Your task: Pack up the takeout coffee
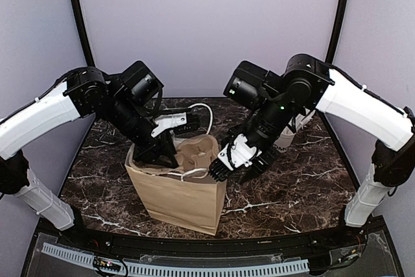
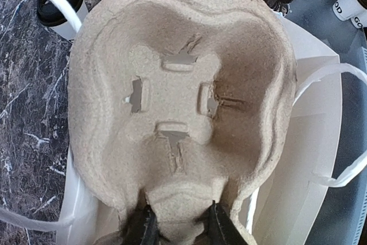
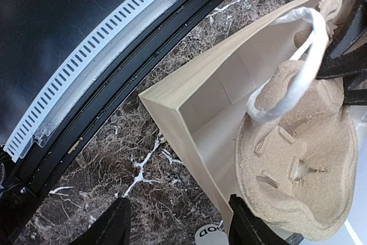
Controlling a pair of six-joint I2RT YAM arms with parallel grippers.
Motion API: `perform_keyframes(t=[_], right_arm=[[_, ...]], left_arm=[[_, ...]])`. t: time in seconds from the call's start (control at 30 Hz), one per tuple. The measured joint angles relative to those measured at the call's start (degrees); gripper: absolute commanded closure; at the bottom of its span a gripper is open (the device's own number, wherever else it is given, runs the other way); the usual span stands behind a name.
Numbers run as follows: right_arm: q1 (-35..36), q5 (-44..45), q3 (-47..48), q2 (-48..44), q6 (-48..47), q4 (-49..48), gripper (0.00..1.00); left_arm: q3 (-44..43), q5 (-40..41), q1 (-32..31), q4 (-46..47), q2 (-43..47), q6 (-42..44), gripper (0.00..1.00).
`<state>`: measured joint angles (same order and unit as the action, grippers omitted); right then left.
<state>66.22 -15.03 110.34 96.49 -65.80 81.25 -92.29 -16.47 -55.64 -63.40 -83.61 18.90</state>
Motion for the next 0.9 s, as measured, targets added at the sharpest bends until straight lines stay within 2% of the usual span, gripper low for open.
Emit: perform_keyframes(t=[0.37,0.57,0.7,0.77,0.9], right_arm=[[8.72,7.1,-2.54,-1.73,-0.63,0.07,0.51],[9.07,10.45,-0.96,-2.89,-1.14,0.5,0.47],[5.88,9.84,4.39,-2.93,-1.27,1.84,0.44],[1.25,7.85,8.5,-2.93,-1.11,1.31,0.4],[-9.53,1.84,14.53,-2.67,3.1,-1.38,0.38]], left_arm=[[-0.7,2.86,-4.59,-1.29,0.04,4.09,0.68],[-3.67,5.68,-7.08,-2.47,-1.62,5.22,0.69],[-4.87,7.15,-7.63,-2.67,-3.23,5.6,0.69],[-5.18,7.43,-7.78,-2.75,-3.41,5.6,0.69],[-5.57,8.09,-8.28,-3.17,-3.43,5.57,0.69]])
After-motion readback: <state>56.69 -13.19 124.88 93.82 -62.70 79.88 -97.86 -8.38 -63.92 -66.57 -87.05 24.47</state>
